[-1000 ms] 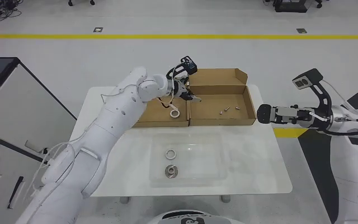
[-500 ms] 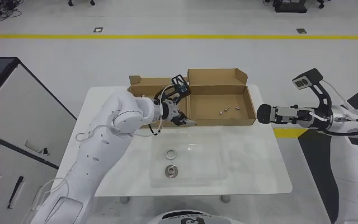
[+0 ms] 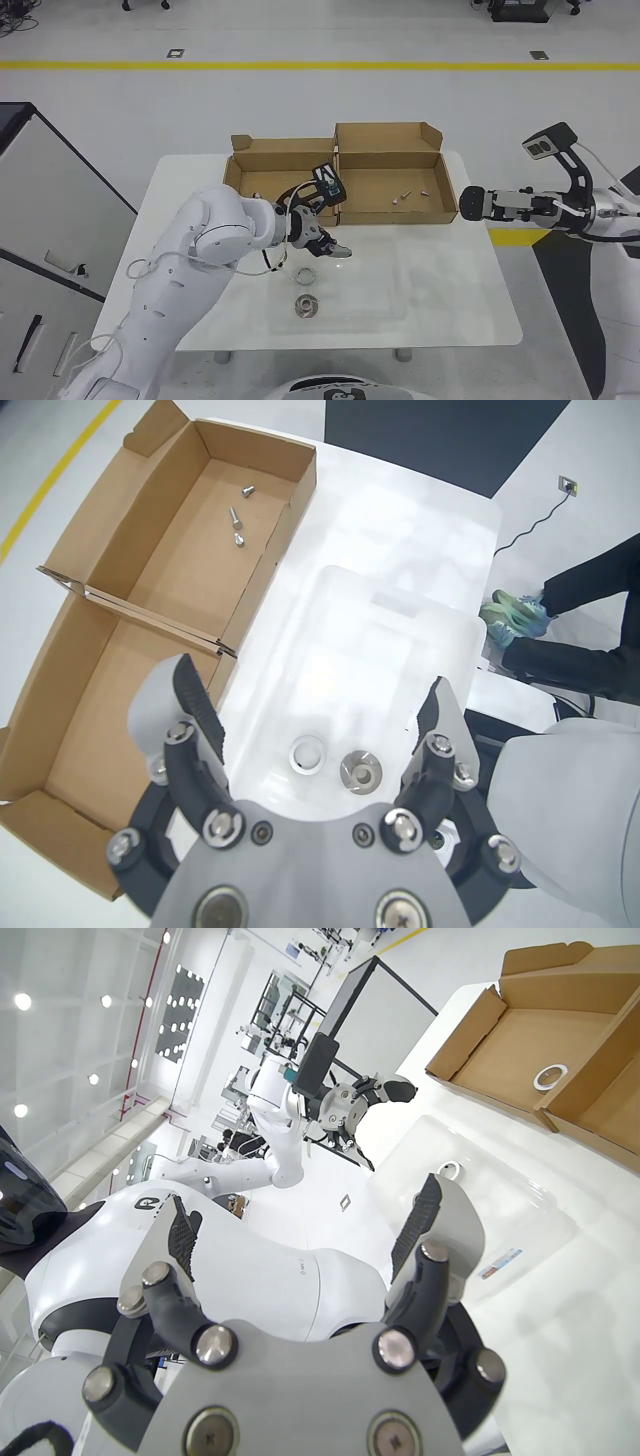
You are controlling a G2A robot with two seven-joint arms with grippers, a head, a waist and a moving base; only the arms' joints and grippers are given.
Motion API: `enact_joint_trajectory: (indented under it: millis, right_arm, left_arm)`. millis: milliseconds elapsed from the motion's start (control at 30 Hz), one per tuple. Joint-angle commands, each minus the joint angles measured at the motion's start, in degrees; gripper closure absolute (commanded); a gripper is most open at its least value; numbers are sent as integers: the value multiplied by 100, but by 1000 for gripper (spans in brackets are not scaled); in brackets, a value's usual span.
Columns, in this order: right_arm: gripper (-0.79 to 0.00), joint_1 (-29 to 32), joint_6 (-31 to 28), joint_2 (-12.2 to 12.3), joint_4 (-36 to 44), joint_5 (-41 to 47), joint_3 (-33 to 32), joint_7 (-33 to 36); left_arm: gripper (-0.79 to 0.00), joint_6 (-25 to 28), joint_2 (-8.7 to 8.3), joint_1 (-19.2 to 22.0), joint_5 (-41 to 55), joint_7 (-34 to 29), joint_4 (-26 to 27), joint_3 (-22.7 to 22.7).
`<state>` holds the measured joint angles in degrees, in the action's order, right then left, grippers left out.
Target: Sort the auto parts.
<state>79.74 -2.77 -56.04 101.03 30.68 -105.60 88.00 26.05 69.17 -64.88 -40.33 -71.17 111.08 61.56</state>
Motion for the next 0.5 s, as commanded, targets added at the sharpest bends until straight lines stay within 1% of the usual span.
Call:
enact_joint_trajectory:
  millis: [0, 67, 100, 133, 167, 233, 267, 333, 400, 467]
  right_arm:
    - [-785, 0, 0, 0, 0, 0, 0, 0]
    - [-785, 0, 0, 0, 0, 0, 0, 0]
    - [-785, 0, 0, 0, 0, 0, 0, 0]
    - [-785, 0, 0, 0, 0, 0, 0, 0]
    - [-785, 0, 0, 0, 0, 0, 0, 0]
    - [-785, 0, 0, 0, 0, 0, 0, 0]
    - [-785, 0, 0, 0, 0, 0, 0, 0]
    - [-785, 0, 0, 0, 0, 0, 0, 0]
    - [-785, 0, 0, 0, 0, 0, 0, 0]
    - [-785, 0, 0, 0, 0, 0, 0, 0]
  left_arm:
    - [-785, 0, 0, 0, 0, 0, 0, 0]
    - [-785, 0, 0, 0, 0, 0, 0, 0]
    - [-785, 92, -5, 1, -93, 13, 46, -42]
    - [-785, 122, -17, -12, -274, -90, 3, -113]
    - [-785, 173, -21, 46, -401, -328, 1, -258]
    - [-785, 181, -23, 152, -239, -526, -69, -492]
    - [-785, 27, -48, 277, -190, -680, -148, -754]
    - [-785, -84, -108, 577, -136, -792, -213, -1118]
    - [-785, -218, -182, 856, -130, -925, -317, -1414]
    - [-785, -289, -256, 1081, 79, -996, -409, -1710]
